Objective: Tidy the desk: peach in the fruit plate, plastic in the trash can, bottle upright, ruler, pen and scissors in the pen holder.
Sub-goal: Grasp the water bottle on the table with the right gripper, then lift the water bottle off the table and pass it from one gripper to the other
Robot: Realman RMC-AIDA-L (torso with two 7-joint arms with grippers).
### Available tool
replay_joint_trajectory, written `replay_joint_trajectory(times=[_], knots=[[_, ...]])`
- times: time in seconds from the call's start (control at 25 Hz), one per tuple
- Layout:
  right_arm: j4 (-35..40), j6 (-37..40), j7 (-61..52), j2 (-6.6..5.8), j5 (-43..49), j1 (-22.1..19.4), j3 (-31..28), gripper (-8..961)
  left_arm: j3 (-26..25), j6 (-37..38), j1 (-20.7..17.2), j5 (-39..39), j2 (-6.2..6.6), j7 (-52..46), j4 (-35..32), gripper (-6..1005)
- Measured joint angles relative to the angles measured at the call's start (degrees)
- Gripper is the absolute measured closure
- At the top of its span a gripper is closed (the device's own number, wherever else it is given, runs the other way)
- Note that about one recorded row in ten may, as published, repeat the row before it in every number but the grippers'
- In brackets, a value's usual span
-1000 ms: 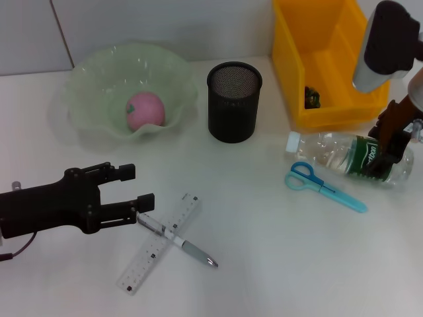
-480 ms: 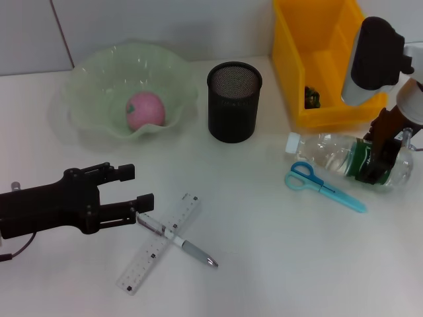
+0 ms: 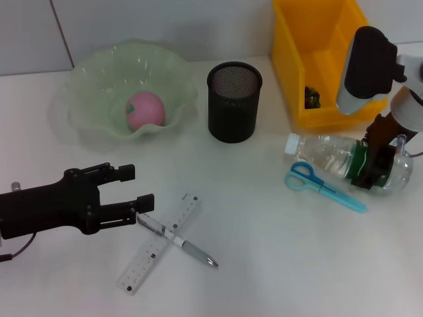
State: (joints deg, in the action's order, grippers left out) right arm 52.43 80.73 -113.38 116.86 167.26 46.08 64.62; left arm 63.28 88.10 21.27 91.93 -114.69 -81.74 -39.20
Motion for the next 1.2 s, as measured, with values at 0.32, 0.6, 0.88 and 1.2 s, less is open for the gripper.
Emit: replay_joint_trajectory(times=[0.32, 0.6, 0.88, 1.2], knots=[[-0.4, -0.9, -0.3, 0.14, 0.0, -0.3, 0.0, 148, 0.0, 0.1, 0.0, 0.0, 0.0, 0.0, 0.0, 201], [0.1, -2.5, 0.4, 0.74, 0.0, -1.2, 0.9, 151, 0.0, 0.1, 0.1, -0.2, 0.07, 0.0, 0.0, 201], [2.1, -2.2, 0.4, 0.81, -0.3, -1.9, 0.4, 172, -0.6, 0.3, 0.0, -0.2, 0.17, 0.0, 0.0, 201], [2.6, -2.2, 0.6, 0.82, -0.7, -2.4, -0.2, 176, -0.6, 0.3, 0.1, -0.1, 0.26, 0.0, 0.0, 201]])
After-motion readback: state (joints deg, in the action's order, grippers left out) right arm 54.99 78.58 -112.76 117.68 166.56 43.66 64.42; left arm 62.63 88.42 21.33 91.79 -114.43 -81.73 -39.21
